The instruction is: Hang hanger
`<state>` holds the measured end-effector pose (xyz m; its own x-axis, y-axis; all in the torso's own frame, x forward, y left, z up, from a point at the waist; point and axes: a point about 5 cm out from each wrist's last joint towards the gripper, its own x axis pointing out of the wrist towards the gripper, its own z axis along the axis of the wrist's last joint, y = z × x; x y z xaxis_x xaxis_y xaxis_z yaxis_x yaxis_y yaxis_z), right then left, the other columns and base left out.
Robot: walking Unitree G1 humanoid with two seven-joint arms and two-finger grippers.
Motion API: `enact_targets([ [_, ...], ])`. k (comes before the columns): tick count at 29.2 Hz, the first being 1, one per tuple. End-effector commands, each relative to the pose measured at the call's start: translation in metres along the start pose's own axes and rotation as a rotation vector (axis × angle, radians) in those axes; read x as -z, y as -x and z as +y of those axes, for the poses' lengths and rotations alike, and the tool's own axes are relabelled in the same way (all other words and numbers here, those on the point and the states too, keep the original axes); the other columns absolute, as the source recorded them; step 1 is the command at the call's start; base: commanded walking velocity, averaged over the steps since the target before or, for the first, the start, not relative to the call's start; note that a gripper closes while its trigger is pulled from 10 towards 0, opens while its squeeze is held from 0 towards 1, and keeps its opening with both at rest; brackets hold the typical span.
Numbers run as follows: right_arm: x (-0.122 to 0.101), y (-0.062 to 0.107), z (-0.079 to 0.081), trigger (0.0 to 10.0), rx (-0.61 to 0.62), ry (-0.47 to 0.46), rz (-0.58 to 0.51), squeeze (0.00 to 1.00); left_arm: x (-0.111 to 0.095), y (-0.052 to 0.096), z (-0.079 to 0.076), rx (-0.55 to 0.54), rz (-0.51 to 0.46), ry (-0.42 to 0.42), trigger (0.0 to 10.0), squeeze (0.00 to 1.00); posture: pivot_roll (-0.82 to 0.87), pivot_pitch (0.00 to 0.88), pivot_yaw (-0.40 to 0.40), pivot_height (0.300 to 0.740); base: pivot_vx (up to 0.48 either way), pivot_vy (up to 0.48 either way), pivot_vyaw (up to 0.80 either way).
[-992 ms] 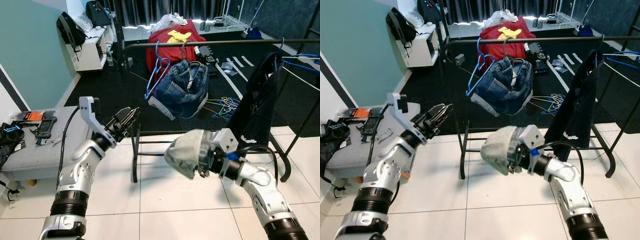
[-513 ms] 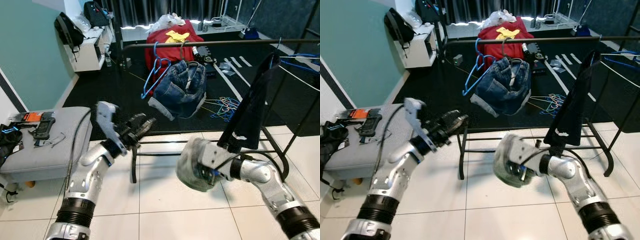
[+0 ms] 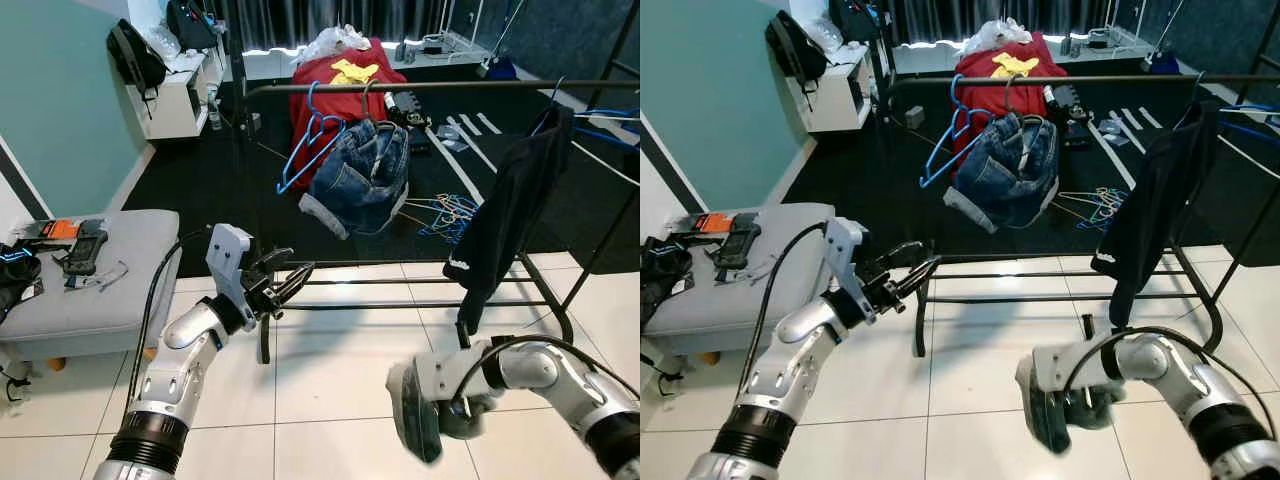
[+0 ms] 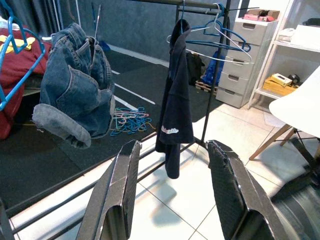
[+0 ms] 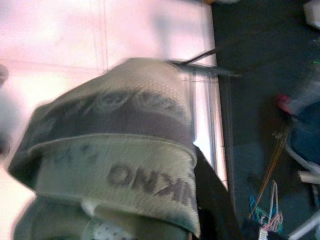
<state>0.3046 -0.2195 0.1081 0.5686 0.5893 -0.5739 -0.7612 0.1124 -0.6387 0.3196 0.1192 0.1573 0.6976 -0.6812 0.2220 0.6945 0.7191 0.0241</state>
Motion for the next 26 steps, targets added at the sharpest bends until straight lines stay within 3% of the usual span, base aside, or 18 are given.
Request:
enact_targets([
  [1,-0.002,0.002,-0.011,0.0,0.078,-0.045,-0.024,0.00,0.003,0.004,-0.001,-0.005,0.024,-0.003,10.0,0.00,-0.09,0.061,0.019,0.740,0.000,0.000,0.00],
  [2,-0.004,0.001,-0.018,0.0,0.157,-0.108,-0.056,0.00,0.007,0.003,-0.002,-0.019,0.048,-0.004,10.0,0.00,-0.10,0.062,0.022,0.740,0.000,0.000,0.00],
  [3,-0.004,0.001,-0.018,0.0,0.157,-0.108,-0.056,0.00,0.007,0.003,-0.002,-0.019,0.048,-0.004,10.0,0.00,-0.10,0.062,0.022,0.740,0.000,0.000,0.00],
  [4,-0.008,-0.001,-0.032,0.0,0.269,-0.179,-0.071,0.00,0.011,0.001,-0.003,-0.061,0.068,-0.014,10.0,0.00,-0.10,0.064,0.026,0.740,0.000,0.000,0.00],
  [5,-0.008,-0.001,-0.032,0.0,0.269,-0.179,-0.071,0.00,0.011,0.001,-0.003,-0.061,0.068,-0.014,10.0,0.00,-0.10,0.064,0.026,0.740,0.000,0.000,0.00],
  [6,-0.011,-0.004,-0.045,0.0,0.374,-0.260,-0.086,0.00,0.014,-0.002,-0.004,-0.110,0.078,-0.025,10.0,0.00,-0.10,0.064,0.028,0.740,0.000,0.000,0.00],
  [8,-0.011,-0.004,-0.045,0.0,0.374,-0.260,-0.086,0.00,0.014,-0.002,-0.004,-0.110,0.078,-0.025,10.0,0.00,-0.10,0.064,0.028,0.740,0.000,0.000,0.00],
  [9,-0.015,-0.006,-0.057,0.0,0.458,-0.326,-0.100,0.00,0.014,-0.006,-0.005,-0.145,0.073,-0.045,10.0,0.00,-0.10,0.064,0.029,0.740,0.000,0.000,0.00],
  [10,-0.020,-0.007,-0.070,0.0,0.544,-0.396,-0.130,0.00,0.014,-0.012,-0.010,-0.147,0.061,-0.074,10.0,0.89,-0.10,0.064,0.027,0.740,0.000,0.000,0.00],
  [11,-0.027,-0.009,-0.080,0.0,0.591,-0.457,-0.177,0.00,0.013,-0.017,-0.017,-0.129,0.041,-0.083,10.0,1.00,-0.10,0.066,0.026,0.740,0.000,0.000,0.00],
  [16,-0.043,-0.015,-0.096,0.0,0.626,-0.542,-0.282,0.00,0.010,-0.023,-0.027,-0.122,-0.014,-0.144,10.0,1.00,-0.11,0.072,0.024,0.740,0.000,0.000,0.00],
  [17,-0.049,-0.017,-0.100,0.0,0.629,-0.552,-0.310,0.00,0.008,-0.023,-0.028,-0.127,-0.036,-0.189,10.0,0.58,-0.11,0.077,0.023,0.740,0.000,0.000,0.00],
  [18,-0.049,-0.017,-0.100,0.0,0.629,-0.552,-0.310,0.00,0.008,-0.023,-0.028,-0.127,-0.036,-0.189,10.0,0.58,-0.11,0.077,0.023,0.740,0.000,0.000,0.00],
  [19,-0.057,-0.019,-0.104,0.0,0.628,-0.567,-0.344,0.00,0.007,-0.022,-0.028,-0.137,-0.062,-0.224,10.0,0.00,-0.11,0.081,0.019,0.740,0.000,0.000,0.00],
  [26,-0.076,-0.023,-0.114,0.0,0.610,-0.594,-0.424,0.00,0.010,-0.020,-0.032,-0.152,-0.094,-0.325,10.0,0.00,-0.12,0.083,0.015,0.740,0.000,0.000,0.00],
])
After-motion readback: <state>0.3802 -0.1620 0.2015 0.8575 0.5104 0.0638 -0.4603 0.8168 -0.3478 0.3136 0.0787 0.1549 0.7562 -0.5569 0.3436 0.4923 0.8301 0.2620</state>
